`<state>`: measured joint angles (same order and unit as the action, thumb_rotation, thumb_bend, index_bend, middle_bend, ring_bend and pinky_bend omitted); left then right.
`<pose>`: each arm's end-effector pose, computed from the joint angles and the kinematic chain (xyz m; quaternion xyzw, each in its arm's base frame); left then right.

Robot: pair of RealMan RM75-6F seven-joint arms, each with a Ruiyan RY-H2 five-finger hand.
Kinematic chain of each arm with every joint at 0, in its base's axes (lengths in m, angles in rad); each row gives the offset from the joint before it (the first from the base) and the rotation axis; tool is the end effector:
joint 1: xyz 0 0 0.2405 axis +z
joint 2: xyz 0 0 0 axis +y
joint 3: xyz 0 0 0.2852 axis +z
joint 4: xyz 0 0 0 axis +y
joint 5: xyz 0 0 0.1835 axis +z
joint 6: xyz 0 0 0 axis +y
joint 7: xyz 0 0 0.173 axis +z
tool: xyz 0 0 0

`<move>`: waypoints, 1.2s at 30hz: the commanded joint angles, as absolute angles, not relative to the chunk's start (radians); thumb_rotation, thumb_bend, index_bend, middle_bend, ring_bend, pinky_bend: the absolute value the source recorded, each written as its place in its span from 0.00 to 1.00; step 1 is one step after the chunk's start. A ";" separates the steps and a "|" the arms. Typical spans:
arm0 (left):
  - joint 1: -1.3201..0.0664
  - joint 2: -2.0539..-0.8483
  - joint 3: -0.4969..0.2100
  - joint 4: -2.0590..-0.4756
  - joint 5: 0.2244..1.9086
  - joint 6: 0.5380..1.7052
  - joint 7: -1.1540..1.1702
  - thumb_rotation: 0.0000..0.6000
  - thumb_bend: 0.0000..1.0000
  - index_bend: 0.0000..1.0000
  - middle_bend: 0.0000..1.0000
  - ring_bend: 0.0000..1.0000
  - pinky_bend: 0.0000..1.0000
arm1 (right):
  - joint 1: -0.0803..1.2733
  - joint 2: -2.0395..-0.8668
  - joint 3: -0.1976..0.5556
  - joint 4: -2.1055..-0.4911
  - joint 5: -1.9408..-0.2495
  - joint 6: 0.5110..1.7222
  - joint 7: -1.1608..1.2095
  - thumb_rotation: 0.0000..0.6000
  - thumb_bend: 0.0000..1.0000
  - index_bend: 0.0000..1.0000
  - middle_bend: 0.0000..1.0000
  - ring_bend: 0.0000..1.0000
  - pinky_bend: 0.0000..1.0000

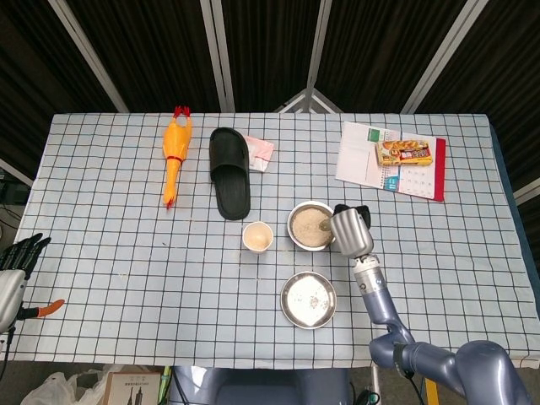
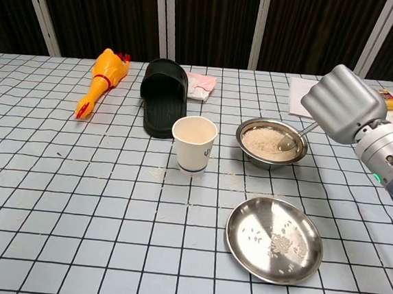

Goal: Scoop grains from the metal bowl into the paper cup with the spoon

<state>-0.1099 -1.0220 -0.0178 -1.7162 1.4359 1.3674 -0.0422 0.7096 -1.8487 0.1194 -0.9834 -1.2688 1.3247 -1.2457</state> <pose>-0.3275 0.2090 0.1999 -0.5963 -0.4518 -0.3549 0.5607 -0.1844 -0.3932 -0.0180 0.7147 0.0903 0.1342 0.6805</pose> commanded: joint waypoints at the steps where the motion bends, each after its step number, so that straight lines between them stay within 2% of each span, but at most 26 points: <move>1: -0.110 -1.022 -0.017 -1.716 1.437 1.367 -0.043 1.00 0.00 0.00 0.00 0.00 0.00 | 0.711 -1.850 0.125 -0.983 -1.274 1.328 -1.247 1.00 0.57 0.62 0.86 1.00 1.00; 20: -0.110 -1.020 -0.014 -1.721 1.440 1.367 -0.039 1.00 0.00 0.00 0.00 0.00 0.00 | 0.700 -1.813 0.116 -0.971 -1.317 1.325 -1.291 1.00 0.57 0.62 0.86 1.00 1.00; 36: -0.111 -1.019 -0.013 -1.723 1.440 1.366 -0.041 1.00 0.00 0.00 0.00 0.00 0.00 | 0.686 -1.868 0.128 -0.959 -1.323 1.318 -1.252 1.00 0.57 0.63 0.86 1.00 1.00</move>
